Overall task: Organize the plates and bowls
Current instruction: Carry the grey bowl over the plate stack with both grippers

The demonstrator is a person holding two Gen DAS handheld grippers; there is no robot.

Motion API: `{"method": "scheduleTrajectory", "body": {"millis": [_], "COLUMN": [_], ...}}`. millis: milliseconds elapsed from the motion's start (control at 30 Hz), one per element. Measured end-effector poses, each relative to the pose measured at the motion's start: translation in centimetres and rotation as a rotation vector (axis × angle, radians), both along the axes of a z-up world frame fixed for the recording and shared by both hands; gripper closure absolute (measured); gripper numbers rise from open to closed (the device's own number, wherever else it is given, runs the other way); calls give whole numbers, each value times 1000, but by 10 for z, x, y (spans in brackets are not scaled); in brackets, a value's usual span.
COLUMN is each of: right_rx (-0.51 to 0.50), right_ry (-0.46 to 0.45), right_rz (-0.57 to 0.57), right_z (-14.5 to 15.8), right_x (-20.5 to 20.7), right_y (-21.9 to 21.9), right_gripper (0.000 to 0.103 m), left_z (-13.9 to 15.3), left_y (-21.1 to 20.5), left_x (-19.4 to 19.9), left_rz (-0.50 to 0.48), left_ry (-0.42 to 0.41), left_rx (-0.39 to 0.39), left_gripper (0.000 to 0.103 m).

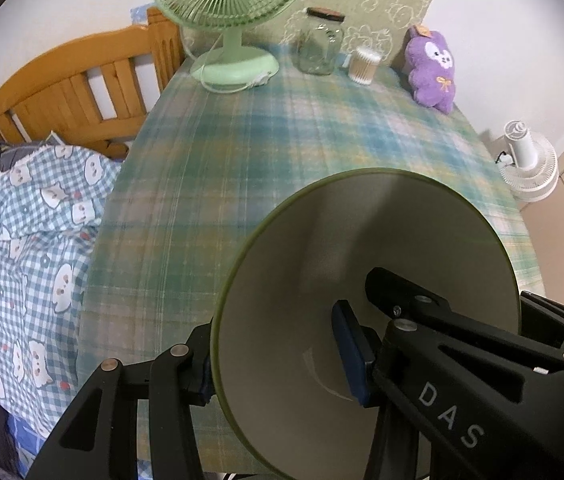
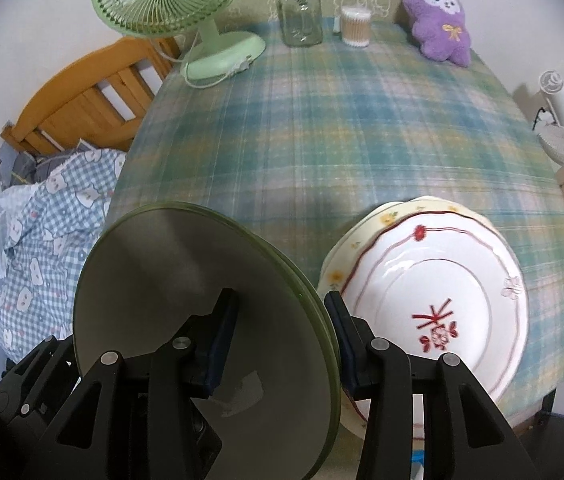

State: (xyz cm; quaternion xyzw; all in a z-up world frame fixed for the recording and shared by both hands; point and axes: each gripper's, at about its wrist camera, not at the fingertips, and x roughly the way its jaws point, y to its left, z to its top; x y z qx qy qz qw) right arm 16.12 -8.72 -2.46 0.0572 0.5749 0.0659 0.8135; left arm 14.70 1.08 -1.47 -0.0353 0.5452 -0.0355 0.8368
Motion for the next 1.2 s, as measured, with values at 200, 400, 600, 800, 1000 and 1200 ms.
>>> {"method": "scheduleTrajectory", "body": {"millis": [200, 400, 600, 800, 1000, 1200], "right_rx": [14, 17, 13, 8, 1, -7], "right_ry": [-34, -56, -64, -60, -44, -14], "right_rz": [-27, -8, 16, 24, 17, 16], "right_z": [15, 24, 29, 29, 22, 11], "right_x": [-6, -6, -6, -4, 0, 3], "right_y": [-16, -36, -60, -85, -112, -134], "right_gripper": [55, 55, 55, 55, 55, 55], "left_z": [18, 25, 30, 28, 23, 14], "left_y": [-14, -32, -53, -80, -105, -125], "left_x": [-5, -6, -7, -7, -4, -2], "left_rz": [-36, -28, -3, 11, 9, 11], "left_ry": [-44, -70, -79, -73, -58, -30], "left_rx": [20, 27, 23, 19, 10, 0], "left_gripper": [54, 54, 54, 54, 54, 54]}}
